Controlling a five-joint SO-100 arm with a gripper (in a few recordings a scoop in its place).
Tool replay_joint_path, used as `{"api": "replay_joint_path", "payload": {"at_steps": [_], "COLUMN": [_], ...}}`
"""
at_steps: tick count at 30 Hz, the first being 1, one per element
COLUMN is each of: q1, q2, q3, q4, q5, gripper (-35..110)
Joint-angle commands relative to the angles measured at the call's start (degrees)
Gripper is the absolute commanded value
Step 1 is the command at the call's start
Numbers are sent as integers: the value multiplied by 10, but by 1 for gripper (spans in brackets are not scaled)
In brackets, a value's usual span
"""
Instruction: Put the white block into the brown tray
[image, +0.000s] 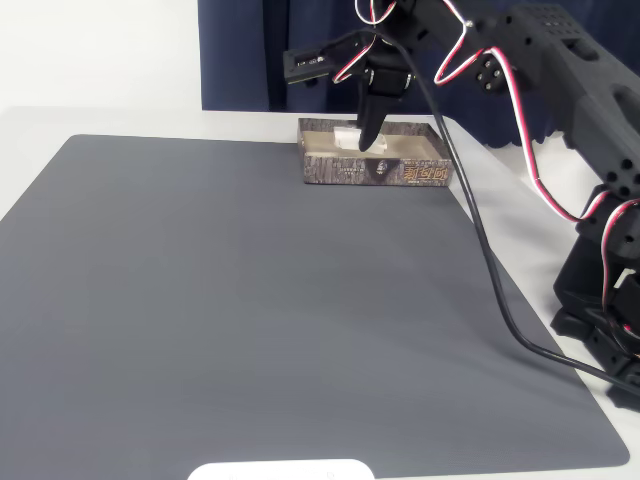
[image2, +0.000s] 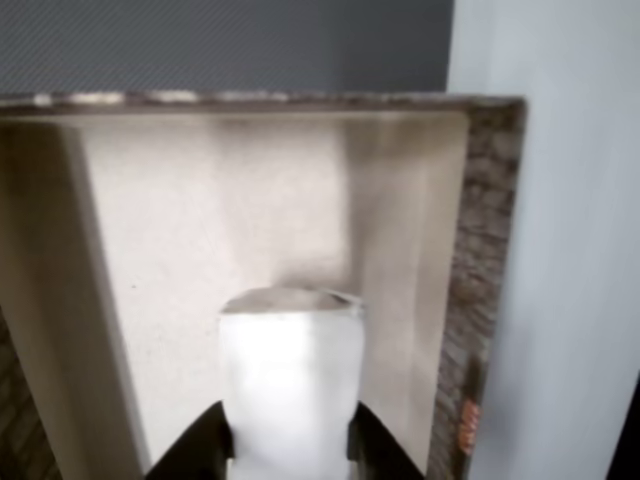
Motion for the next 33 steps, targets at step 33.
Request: {"api": "replay_joint_path", "payload": {"at_steps": [33], "q1": [-16], "q2": [1], "q3": [-69], "q4": [-21], "q5": [57], "gripper": [45]}}
